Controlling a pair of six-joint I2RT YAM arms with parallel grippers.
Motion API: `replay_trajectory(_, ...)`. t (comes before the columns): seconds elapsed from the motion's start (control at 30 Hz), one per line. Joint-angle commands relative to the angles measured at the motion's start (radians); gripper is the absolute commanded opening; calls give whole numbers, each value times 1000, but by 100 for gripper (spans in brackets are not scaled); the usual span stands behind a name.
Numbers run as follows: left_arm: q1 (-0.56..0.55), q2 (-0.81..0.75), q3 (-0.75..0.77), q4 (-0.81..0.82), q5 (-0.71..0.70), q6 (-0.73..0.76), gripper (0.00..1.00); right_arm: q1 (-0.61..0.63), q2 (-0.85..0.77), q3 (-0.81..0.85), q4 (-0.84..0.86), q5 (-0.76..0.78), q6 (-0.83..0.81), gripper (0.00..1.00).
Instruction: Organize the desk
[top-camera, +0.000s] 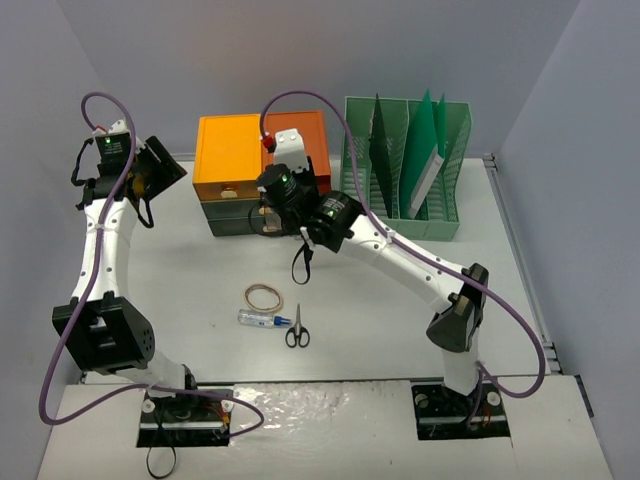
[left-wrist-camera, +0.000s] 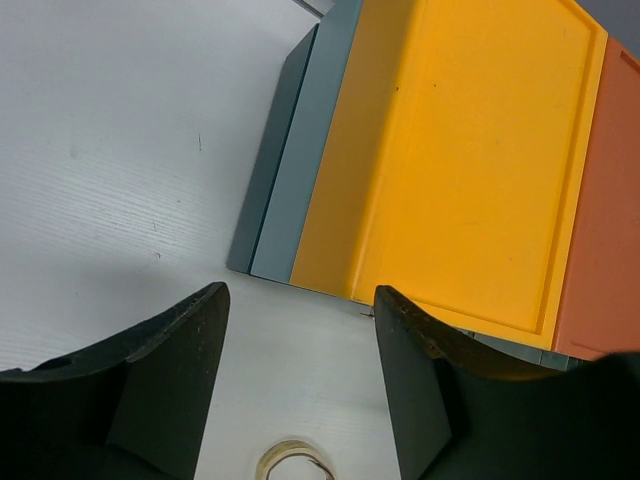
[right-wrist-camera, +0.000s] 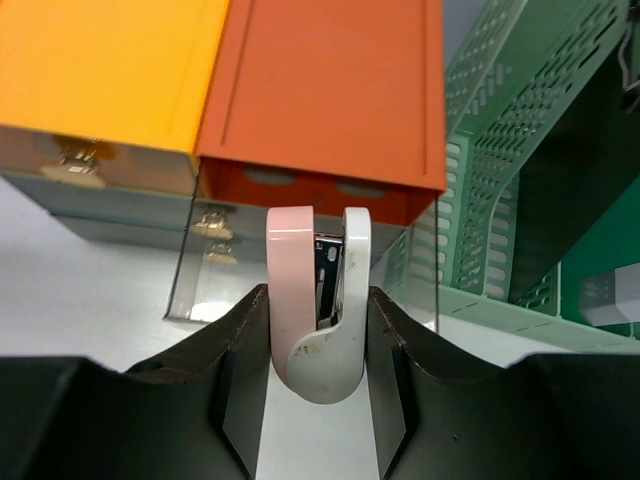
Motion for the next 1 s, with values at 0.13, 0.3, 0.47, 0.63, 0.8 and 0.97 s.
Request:
replay_trajectory(0.13,8,-38,31,58,8,-12,56,-110,52,74,39,-50,3,0)
replay_trajectory(0.3,8,-36,32,59,8,-11,56,-142,80,46,54,-93,20,0)
replay_trajectory(0.47,8,-35,33,57,7,-8,56,-155,95,-9,66,-129,36,0)
replay_trajectory(0.63,9,-28,36,58,5,-4,56,-159,91,-65,75,-152,53,0)
replay_trajectory(0.8,11,-19,43,62,11,-8,56,-161,92,-104,78,-172,63,0)
replay_trajectory(0.97,11,-13,44,64,14,-10,56,-165,110,-106,78,-192,61,0)
